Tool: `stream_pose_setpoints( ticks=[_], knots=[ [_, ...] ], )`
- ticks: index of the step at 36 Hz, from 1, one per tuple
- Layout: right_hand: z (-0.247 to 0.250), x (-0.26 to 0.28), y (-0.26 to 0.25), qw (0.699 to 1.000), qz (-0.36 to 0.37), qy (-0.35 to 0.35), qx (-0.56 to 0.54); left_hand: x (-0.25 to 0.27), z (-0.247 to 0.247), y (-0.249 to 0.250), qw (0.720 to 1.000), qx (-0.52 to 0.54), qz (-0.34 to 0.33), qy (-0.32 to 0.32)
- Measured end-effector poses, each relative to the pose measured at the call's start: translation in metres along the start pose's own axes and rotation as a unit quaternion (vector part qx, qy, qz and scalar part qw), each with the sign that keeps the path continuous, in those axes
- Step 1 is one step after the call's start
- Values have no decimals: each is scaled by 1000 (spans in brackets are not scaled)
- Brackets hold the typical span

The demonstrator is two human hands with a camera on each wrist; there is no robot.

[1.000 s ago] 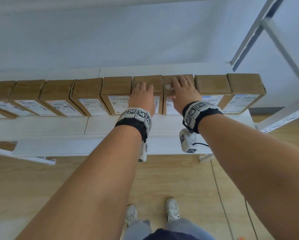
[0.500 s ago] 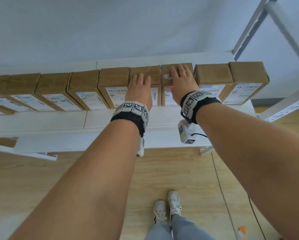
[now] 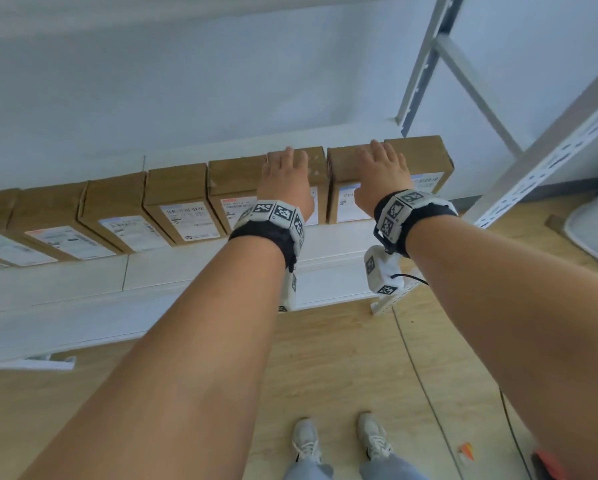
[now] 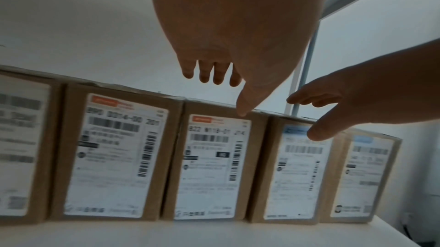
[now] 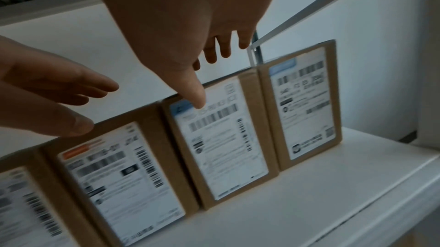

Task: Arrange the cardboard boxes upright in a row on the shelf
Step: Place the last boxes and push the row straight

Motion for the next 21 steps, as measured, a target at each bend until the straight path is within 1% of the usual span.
stream_pose_setpoints(
  ticks=[7,9,12,15,21],
  knots=[
    [6,-12,61,1000,-19,-18,1,-27,-12,56,1000,10,-4,-17],
    [6,-16,76,1000,-21,-20,-5,-33,-16,69,1000,4,6,-26],
    [5,-22,92,999,-15,-43,-8,-38,-22,83,999,-10,23,-41],
    [2,-24,97,999,0,-50,-12,-40,-26,87,998,-33,43,-26],
    [1,-24,101,999,30,-30,-11,-46,-28,97,995,-50,84,4]
  ],
)
Point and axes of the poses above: each hand's wrist, its own x-axis away from the middle knuckle, its own z-axis out of the back of the hand, y = z × x, the point moved 4 cm from there along -x, towards the middle knuckle, and after that the axes turned 9 degrees about -z, right-handed, at the moved point
